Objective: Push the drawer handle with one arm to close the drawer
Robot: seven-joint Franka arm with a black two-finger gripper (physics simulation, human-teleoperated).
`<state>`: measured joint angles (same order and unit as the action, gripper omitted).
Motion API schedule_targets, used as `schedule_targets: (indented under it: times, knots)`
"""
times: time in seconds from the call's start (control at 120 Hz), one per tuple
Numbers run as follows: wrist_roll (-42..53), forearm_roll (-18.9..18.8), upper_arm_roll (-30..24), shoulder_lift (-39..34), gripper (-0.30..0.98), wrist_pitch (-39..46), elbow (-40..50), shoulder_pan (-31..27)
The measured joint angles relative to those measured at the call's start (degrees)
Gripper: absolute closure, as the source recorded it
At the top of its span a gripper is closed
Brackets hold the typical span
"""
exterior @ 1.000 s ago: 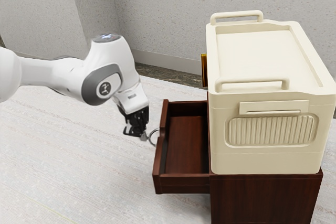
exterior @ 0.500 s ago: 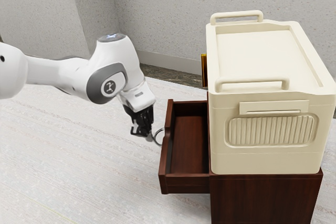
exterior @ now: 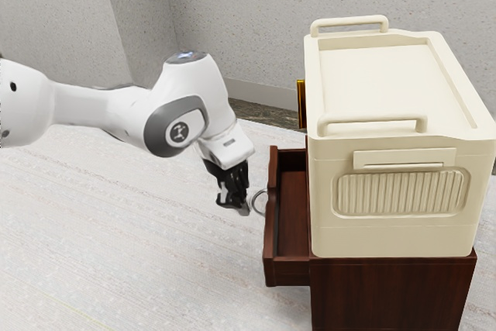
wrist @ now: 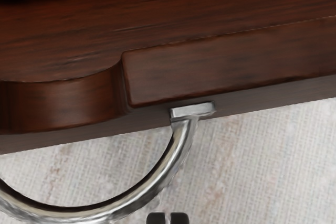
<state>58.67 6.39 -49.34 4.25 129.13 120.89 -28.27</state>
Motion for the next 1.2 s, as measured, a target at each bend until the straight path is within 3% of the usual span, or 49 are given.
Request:
schedule_targets:
  times: [0.167,0.85,0.933,1.033,1.117,1.2]
  knots:
    - [-2.5,-2.8,2.6,4.5,0.79,0.0,-3.2,4.8]
    - [-10.4,-8.5,3.2,12.2,0.79,0.0,-11.1,8.1]
    - [-11.0,-8.1,3.1,7.2,0.79,-0.3,-7.7,5.1]
    - [-11.4,-5.9,3.0,-6.9,0.78,-6.4,-6.0,0.5]
    - [-10.9,-4.2,4.7,-12.9,0.60,-18.5,-16.1,-0.5]
    - [-9.0,0.6,11.3,-18.6,0.41,-30.1,-20.4,-0.3]
